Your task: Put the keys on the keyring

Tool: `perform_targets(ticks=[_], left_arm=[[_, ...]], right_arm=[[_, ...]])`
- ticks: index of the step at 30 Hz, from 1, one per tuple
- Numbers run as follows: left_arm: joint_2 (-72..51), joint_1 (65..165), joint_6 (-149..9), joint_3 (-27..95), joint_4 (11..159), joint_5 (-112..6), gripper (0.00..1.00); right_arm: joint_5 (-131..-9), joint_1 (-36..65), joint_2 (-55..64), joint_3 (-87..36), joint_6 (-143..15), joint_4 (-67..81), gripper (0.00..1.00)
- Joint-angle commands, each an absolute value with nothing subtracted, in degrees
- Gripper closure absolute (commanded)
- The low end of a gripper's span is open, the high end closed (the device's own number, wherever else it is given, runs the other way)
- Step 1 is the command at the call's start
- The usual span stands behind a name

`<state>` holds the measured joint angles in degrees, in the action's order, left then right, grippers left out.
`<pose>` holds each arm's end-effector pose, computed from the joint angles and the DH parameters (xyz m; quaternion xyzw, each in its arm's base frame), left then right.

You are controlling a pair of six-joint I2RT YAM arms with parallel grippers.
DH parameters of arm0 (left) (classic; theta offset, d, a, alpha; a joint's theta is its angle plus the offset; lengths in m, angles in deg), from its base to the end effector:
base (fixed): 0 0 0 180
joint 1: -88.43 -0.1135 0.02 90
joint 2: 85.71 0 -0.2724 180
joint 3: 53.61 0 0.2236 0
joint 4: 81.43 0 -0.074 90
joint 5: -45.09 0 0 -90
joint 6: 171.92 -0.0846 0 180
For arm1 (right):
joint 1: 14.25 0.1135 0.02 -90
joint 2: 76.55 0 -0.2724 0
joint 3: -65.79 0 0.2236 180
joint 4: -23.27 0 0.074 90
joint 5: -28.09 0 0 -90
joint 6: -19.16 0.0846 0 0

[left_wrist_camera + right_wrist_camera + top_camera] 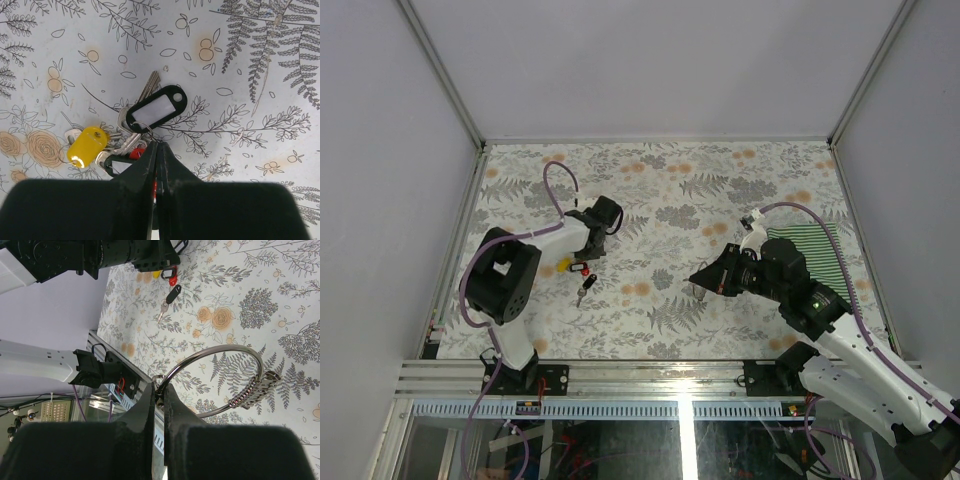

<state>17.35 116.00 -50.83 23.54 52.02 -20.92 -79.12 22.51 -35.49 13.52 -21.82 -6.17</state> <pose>0.3069 -0.1214 0.1369 -0.0614 0.9653 0.1060 0.2306 0.1300 0.1284 0.2875 -0.0017 0.8059 0.4833 0.3421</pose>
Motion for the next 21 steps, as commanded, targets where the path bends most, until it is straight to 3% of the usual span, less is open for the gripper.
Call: perform_targets(ticks=[1, 9, 21], left_arm=[[16.16, 115.72, -51.56, 21.90, 53.02, -21.65, 1.00], [4.61, 115.72, -56.25, 21.84, 53.21, -28.67, 1.00], [-14.51, 116.64, -64.92, 18.09, 60.29, -48.93, 1.00]], right_arm=[[-80.13, 22.95, -35.68, 10.67, -22.45, -2.92, 1.00], [-79.31, 22.93, -36.01, 10.72, -23.49, -2.92, 1.00], [-75.46, 22.93, -35.86, 8.63, -31.12, -3.21, 1.00]])
